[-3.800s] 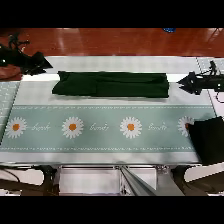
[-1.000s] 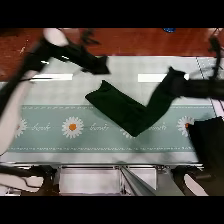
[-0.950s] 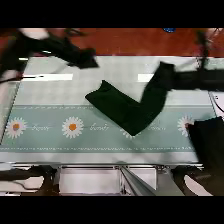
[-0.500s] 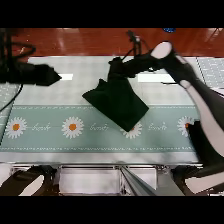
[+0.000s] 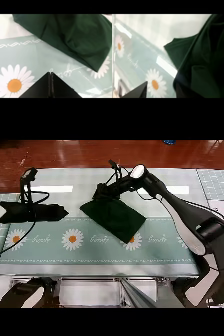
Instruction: Fold the shirts.
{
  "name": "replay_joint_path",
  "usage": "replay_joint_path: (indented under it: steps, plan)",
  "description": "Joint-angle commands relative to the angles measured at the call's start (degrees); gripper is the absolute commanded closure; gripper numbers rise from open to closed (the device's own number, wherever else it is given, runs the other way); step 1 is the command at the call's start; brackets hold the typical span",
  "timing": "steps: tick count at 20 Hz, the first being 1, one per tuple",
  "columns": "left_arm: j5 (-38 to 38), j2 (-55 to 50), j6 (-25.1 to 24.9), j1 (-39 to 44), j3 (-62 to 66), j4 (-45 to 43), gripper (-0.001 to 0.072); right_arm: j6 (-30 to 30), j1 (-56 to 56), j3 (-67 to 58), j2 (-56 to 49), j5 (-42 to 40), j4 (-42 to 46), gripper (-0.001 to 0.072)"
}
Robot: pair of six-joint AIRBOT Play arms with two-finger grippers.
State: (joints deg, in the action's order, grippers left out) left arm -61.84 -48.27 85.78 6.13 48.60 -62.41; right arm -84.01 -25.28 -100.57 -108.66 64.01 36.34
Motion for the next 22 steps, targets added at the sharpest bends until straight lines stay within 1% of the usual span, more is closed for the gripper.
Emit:
replay_joint_path:
  steps: [1,3,5,7,9,10,11,13,14,15,16,17,18,19,22]
  plan:
    - [2.1,-0.11,0.0,-3.37,-1.38,0.31,0.0687,0.0,5.2,-0.31,6.05,11.13,1.18,0.0302]
    - [0.26,-0.02,0.0,-7.5,-0.09,0.42,0.0687,-2.45,10.56,-0.28,14.29,15.78,9.94,0.0302]
    - [-1.4,0.85,0.0,-11.58,0.28,0.46,0.0687,-4.28,14.88,1.14,24.28,18.91,23.12,0.0302]
    - [-1.84,2.29,-0.02,-14.38,0.22,0.46,0.0687,-8.26,17.44,8.52,35.26,16.76,35.89,0.0302]
    - [-1.29,3.78,-0.11,-15.12,0.22,0.46,0.0687,-14.62,18.97,23.26,46.73,8.85,43.91,0.0302]
    - [-1.16,4.35,-0.24,-14.88,0.22,0.52,0.0687,-19.32,19.28,31.63,51.69,3.67,45.97,0.0302]
    - [-1.16,4.72,-0.31,-14.53,0.2,0.48,0.0687,-25.22,19.26,41.05,56.37,-2.69,46.58,0.0302]
    - [-1.16,4.9,-0.72,-13.31,-0.02,0.5,0.0688,-34.99,18.25,57.68,62.34,-15.63,43.41,0.0303]
    - [-0.85,4.87,-1.2,-12.46,-0.48,0.52,0.0688,-36.94,17.4,64.06,63.32,-21.49,39.71,0.0303]
    - [-0.31,4.87,-1.27,-11.63,-1.16,0.52,0.0688,-36.87,16.35,69.4,62.93,-26.73,34.71,0.0303]
    - [0.24,4.85,-1.27,-10.71,-2.03,0.52,0.0688,-36.63,15.21,72.85,61.53,-30.01,30.32,0.0303]
    - [0.57,4.83,-1.22,-9.99,-2.8,0.55,0.0688,-34.1,14.01,74.69,59.17,-31.56,25.9,0.0303]
    - [0.92,4.83,-1.07,-9.22,-3.61,0.55,0.0688,-30.03,13.0,74.84,56.26,-31.69,22.08,0.0303]
    - [1.25,4.83,-1.07,-8.63,-4.37,0.7,0.0688,-24.63,11.89,74.62,53.09,-32.15,16.44,0.0303]
    - [1.66,4.83,-1.07,-8.13,-6.49,1.6,0.0688,-7.08,10.08,72.94,43.78,-31.87,-2.43,0.0303]
